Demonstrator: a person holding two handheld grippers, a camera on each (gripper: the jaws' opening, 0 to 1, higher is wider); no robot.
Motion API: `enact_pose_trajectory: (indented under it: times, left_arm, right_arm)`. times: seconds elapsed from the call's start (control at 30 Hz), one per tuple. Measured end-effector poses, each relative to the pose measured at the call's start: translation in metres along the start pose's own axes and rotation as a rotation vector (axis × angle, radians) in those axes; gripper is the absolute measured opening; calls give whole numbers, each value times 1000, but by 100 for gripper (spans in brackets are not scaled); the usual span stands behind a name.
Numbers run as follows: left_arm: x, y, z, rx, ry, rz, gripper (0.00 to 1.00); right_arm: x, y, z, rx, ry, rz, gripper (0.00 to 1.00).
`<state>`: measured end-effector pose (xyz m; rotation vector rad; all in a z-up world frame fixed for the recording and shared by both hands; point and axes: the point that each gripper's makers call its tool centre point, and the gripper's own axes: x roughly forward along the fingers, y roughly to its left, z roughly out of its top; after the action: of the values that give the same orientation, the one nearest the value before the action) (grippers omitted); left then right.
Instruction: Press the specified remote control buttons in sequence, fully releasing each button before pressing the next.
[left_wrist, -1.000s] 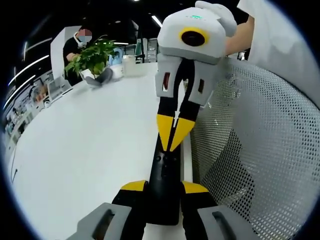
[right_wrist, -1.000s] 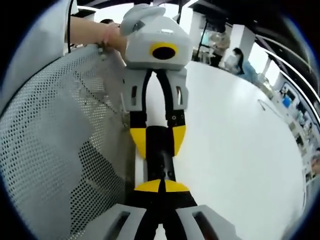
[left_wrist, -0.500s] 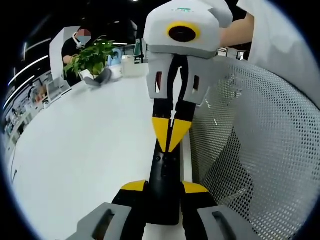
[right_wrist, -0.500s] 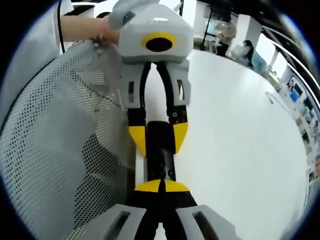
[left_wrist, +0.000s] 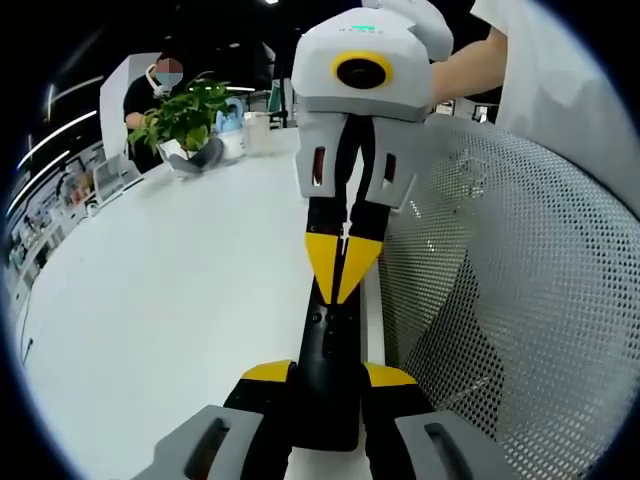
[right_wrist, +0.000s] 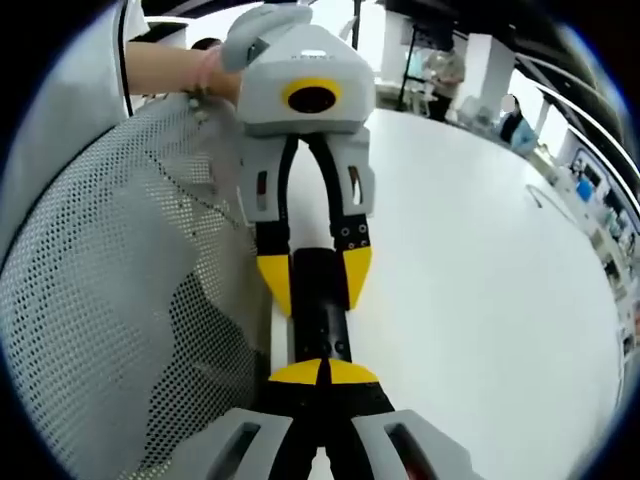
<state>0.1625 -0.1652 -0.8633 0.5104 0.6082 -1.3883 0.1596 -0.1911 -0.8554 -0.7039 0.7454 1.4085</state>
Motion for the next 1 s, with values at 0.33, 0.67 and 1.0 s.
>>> enact_pose_trajectory:
  times: [0.33,0.67,1.0]
  left_arm:
    - [0,1,-1,-1,2,4,25]
    - [0,1,0,5,0,3,25]
    - [1,0,1,11,-3,-3,25]
  right_arm:
    - [0,0,1,12,1,16,0]
    - [-5,-3,-8,-3,33,-10,0]
    - [-6,-3,-10,-10,59,-20,0]
